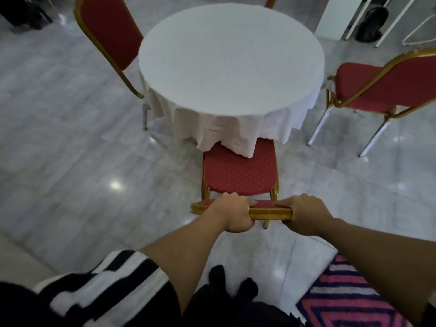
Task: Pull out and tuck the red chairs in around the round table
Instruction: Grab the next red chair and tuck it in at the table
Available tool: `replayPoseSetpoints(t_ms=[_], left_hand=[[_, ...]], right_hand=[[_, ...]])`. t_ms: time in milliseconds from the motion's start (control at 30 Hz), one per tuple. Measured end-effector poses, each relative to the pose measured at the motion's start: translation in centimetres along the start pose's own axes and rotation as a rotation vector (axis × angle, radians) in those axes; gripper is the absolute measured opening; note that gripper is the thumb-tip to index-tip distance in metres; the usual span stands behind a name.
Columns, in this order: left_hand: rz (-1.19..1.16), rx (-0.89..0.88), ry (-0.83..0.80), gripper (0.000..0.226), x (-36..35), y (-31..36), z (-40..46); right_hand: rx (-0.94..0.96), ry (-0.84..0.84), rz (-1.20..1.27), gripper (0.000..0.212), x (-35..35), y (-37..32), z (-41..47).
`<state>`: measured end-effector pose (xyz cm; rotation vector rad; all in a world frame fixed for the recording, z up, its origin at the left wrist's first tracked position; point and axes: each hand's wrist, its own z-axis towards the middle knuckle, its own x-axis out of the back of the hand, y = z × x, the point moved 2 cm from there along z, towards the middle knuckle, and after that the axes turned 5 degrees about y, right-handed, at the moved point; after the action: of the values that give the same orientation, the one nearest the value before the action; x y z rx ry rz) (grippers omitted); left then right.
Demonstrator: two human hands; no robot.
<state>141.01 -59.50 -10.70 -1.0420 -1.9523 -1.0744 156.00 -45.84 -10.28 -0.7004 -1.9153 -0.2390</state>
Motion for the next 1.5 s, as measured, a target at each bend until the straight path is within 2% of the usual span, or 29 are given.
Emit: replayPoseSetpoints(t_ms=[267, 400, 567, 767, 1167, 1333, 1500], left_hand=[[-0.049, 0.034, 0.024, 0.048, 3.8, -3.6, 3.7], [-0.053, 0.082, 0.024, 0.056, 5.6, -5.4, 6.3], [-0.050, 0.076, 0.048, 0.053, 7.5, -7.2, 9.2], [0.026, 0.002, 0.040, 0.059, 8.2, -7.4, 9.2], [-0.024, 0.013, 0.047, 0.056, 7.3, -7.7, 9.1], [-0.033, 0.063, -0.061, 0.094, 7.4, -7.2, 8.9], [-0.025, 0.060, -0.095, 0.096, 9.0, -5.9, 8.8]], right_hand=[[0.007, 0.033, 0.017, 0.033, 2.8, -0.5, 5.8], [0.012, 0.051, 0.024, 0.031, 4.5, -0.1, 9.1], [0.050, 0.085, 0.008, 0.037, 6.4, 0.8, 13.0], [0.121, 0.107, -0.041, 0.044, 5.8, 1.6, 13.7], [0.048, 0.093, 0.009, 0.039, 5.2, 1.3, 13.6], [0.011, -0.031, 0.075, 0.036, 5.5, 1.0, 13.0], [-0.003, -0.125, 0.152, 0.052, 6.3, 1.8, 12.7]])
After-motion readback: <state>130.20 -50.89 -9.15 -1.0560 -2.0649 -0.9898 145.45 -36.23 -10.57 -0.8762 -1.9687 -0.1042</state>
